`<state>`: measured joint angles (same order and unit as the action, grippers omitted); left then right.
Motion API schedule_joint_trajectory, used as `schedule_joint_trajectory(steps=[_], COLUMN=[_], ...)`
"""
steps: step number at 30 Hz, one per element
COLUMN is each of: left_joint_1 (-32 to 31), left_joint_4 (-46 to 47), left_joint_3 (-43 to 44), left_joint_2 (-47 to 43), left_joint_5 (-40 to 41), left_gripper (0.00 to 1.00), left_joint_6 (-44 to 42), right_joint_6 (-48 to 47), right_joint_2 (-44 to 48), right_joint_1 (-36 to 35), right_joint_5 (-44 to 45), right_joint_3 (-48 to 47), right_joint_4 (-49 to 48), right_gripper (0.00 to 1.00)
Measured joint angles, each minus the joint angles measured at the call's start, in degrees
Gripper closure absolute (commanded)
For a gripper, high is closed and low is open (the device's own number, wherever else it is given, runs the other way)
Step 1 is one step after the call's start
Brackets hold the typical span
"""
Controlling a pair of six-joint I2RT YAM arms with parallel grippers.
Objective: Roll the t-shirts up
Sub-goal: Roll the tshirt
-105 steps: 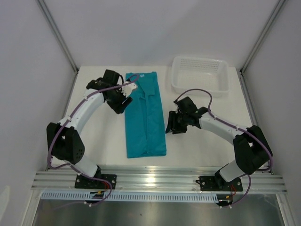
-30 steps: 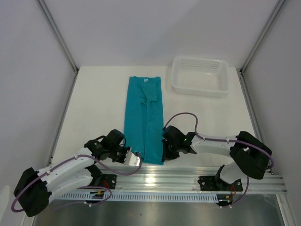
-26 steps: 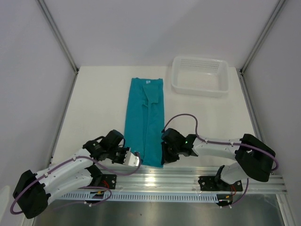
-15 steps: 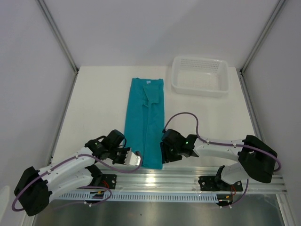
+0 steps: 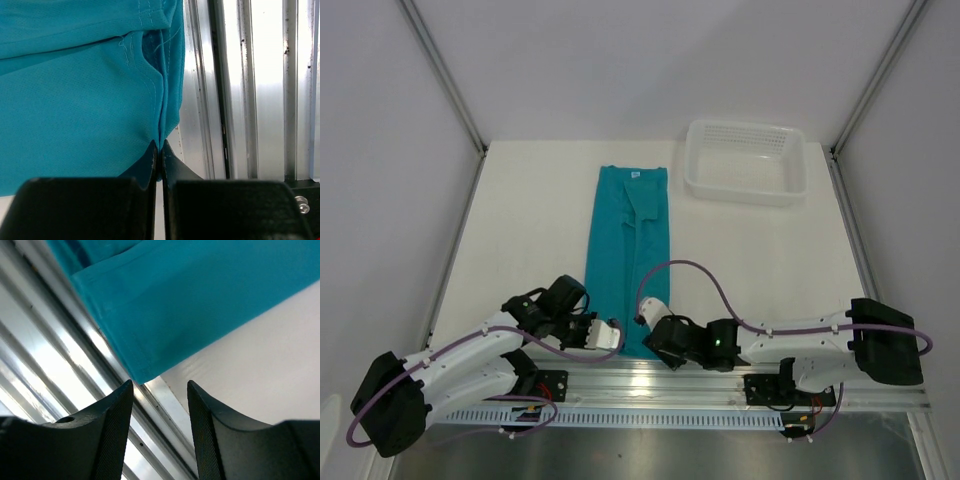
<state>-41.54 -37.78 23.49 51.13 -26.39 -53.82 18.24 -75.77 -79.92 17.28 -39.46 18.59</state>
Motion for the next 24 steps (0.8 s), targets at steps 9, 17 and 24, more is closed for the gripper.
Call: schedule_joint_trajectory(steps=[9, 17, 24], left_joint_1=[0.72, 1.01, 3.19], left_joint_4=[1.31, 2.73, 2.80], left_joint_3=[0.00, -0.02, -0.02], left_joint_2=[-0.24, 0.39, 1.25], left_joint_5=[-0.55, -0.96, -1.14], left_gripper=[0.99, 0.99, 0.99], left_joint_6=[3.39, 4.39, 4.90], right_joint_6=[-22.05, -35.67, -44.94], right_joint_2=[4.04, 15.32, 13.27], right_joint_1=[-6.56, -6.58, -7.37], right_joint_5=[4.63, 3.82, -1.57], right_joint_3=[2.80, 9.25, 12.22], right_joint_4=[-4.26, -3.78, -4.50], right_gripper=[0.48, 0.44, 0.46])
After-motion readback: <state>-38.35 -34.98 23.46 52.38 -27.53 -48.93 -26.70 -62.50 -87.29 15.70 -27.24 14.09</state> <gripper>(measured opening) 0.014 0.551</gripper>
